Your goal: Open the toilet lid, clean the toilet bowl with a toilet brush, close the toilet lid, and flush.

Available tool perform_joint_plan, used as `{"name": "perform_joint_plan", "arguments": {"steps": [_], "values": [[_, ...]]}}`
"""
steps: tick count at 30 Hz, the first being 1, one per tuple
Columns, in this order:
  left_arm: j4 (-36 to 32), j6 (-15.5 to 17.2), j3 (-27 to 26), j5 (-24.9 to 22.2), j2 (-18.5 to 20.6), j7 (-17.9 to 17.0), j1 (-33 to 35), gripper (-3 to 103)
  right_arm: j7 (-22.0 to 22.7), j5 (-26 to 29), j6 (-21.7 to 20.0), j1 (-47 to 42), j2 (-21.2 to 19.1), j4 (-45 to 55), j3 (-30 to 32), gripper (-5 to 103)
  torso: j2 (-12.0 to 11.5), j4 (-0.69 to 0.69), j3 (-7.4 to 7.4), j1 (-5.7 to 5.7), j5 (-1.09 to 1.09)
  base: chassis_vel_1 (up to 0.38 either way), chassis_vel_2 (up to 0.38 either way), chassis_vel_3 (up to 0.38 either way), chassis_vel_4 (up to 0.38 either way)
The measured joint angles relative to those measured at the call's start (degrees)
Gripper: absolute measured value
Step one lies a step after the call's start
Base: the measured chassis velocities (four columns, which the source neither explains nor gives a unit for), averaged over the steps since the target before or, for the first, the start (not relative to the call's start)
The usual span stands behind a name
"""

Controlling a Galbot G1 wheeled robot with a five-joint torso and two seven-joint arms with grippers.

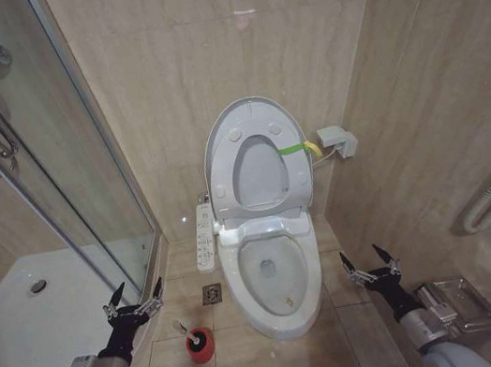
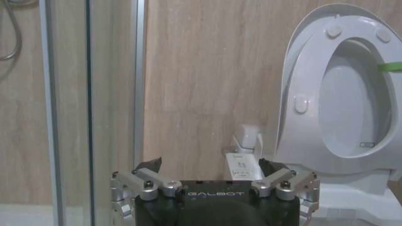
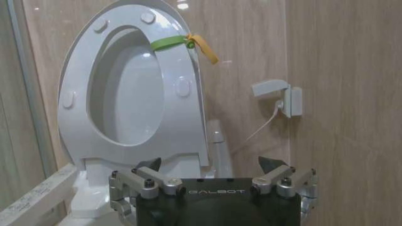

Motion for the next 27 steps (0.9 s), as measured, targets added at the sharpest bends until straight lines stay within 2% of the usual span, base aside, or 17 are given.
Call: {"name": "perform_joint_plan", "arguments": {"steps": [5, 9, 15, 19, 27], "values": [[1.43, -2.65, 0.98, 0.81, -0.93, -0.61, 1.10, 100, 0.00, 0.00, 0.00, 0.00, 0.00, 0.00, 0.00, 100, 0.01, 0.00, 0.00, 0.00, 0.00, 0.000, 0.000, 0.000, 0.000], [6.77, -5.61, 2.80, 3.03, -2.58, -1.24, 1.63, 100, 0.00, 0.00, 0.00, 0.00, 0.00, 0.00, 0.00, 100, 0.01, 0.00, 0.00, 0.00, -0.02, 0.000, 0.000, 0.000, 0.000], [13.93, -8.10, 3.84, 4.45, -2.90, -1.97, 0.08, 100, 0.00, 0.00, 0.00, 0.01, 0.01, 0.00, 0.00, 100, 0.01, 0.00, 0.00, 0.00, -0.01, 0.000, 0.000, 0.000, 0.000], [20.30, -12.04, 4.39, 5.29, -2.66, -1.21, -1.97, 100, 0.00, 0.00, 0.00, 0.01, 0.00, 0.00, 0.00, 100, 0.01, 0.00, 0.00, 0.00, -0.01, 0.000, 0.000, 0.000, 0.000], [27.03, -16.24, 6.19, 5.40, -2.77, 0.85, -5.01, 100, 0.00, 0.00, 0.00, 0.00, 0.00, 0.00, 0.00, 100, 0.01, 0.00, 0.00, 0.00, -0.01, 0.000, 0.000, 0.000, 0.000]]}}
